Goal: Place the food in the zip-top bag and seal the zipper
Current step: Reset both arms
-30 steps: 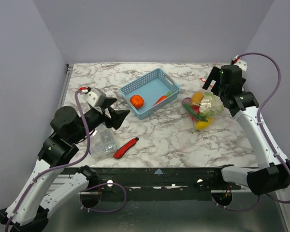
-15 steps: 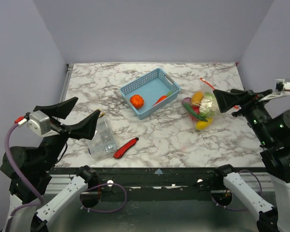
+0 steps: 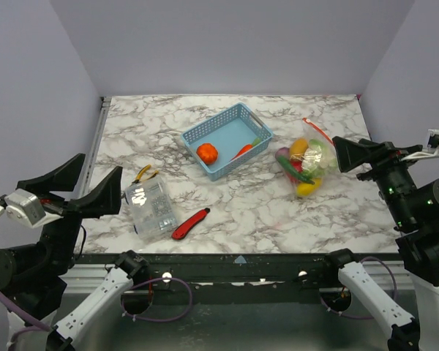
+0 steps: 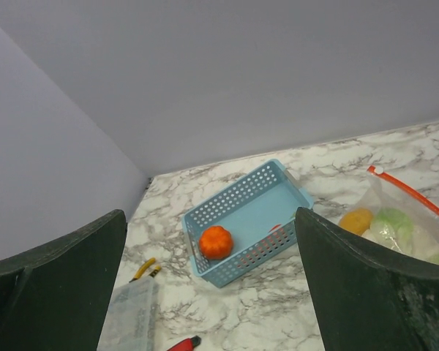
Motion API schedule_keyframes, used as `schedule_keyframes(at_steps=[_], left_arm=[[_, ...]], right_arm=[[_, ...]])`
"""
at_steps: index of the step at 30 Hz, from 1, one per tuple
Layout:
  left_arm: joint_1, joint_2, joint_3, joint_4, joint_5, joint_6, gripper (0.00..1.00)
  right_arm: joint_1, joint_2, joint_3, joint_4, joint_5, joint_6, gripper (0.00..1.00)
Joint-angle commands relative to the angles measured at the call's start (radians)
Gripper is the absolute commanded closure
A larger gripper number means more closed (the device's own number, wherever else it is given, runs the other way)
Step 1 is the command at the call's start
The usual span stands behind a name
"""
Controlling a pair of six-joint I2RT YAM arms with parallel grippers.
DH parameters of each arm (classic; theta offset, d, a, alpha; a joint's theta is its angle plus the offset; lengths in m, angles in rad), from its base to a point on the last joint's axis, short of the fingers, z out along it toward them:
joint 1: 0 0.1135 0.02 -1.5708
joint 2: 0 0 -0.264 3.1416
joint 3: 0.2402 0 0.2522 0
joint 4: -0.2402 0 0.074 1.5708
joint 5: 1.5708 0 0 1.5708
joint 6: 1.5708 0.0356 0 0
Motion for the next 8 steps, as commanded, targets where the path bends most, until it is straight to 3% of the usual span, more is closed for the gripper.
schedule_keyframes(at_steps=[1, 8], left_arm=[[0.004, -0.021, -0.024, 0.011, -0.063, 0.023, 0.01], [0.005, -0.020, -0.034, 0.016, -0.069, 0.030, 0.01]], right_arm=[[0.002, 0.005, -0.007, -0.002, 0.034, -0.003, 0.00], [0.001, 0.011, -0.009, -0.037, 0.108, -0.007, 0.00]])
